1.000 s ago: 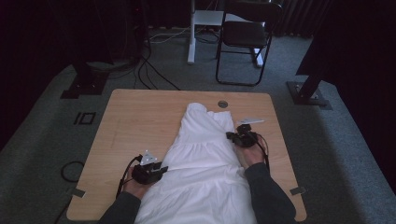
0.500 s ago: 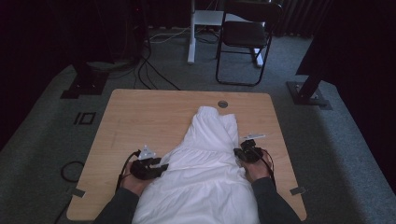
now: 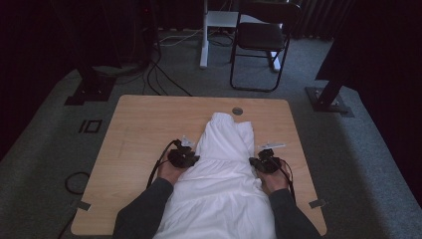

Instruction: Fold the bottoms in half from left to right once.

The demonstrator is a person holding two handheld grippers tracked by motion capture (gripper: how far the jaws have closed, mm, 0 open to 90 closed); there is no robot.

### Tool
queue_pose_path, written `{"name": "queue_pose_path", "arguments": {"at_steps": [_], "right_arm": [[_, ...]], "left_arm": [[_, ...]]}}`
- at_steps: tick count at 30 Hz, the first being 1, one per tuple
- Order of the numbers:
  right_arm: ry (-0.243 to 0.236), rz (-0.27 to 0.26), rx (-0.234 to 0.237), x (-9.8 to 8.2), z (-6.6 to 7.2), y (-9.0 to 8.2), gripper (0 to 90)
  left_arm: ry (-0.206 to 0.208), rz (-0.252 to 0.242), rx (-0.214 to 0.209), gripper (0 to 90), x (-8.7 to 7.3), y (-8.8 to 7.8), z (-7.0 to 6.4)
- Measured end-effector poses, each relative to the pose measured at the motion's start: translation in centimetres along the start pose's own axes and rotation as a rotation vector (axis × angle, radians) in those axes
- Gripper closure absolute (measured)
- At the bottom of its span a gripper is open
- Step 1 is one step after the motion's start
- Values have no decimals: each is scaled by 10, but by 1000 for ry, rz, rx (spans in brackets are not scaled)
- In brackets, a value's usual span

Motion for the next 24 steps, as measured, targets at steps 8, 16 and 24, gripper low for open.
{"name": "queue_pose_path", "arguments": {"at_steps": [8, 16, 24], "right_arm": [[-21, -14, 2, -4, 8, 0, 887], [-160, -22, 75, 13, 40, -12, 583], [-44, -112, 72, 80, 30, 9, 562]], "left_arm": [[6, 2, 21, 791, -31, -26, -14], [-30, -59, 29, 781, -60, -45, -20], [-43, -87, 25, 778, -62, -43, -18]]}}
Point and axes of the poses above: each handheld gripper's, and its own axes: y roughly forward along the jaws, x roughly out of its top, z roughly to its left, the point moved 1 cm from there along y, roughly forward along the jaws, and after that the axes turned 3 degrees about x, right-handed, at the moved point
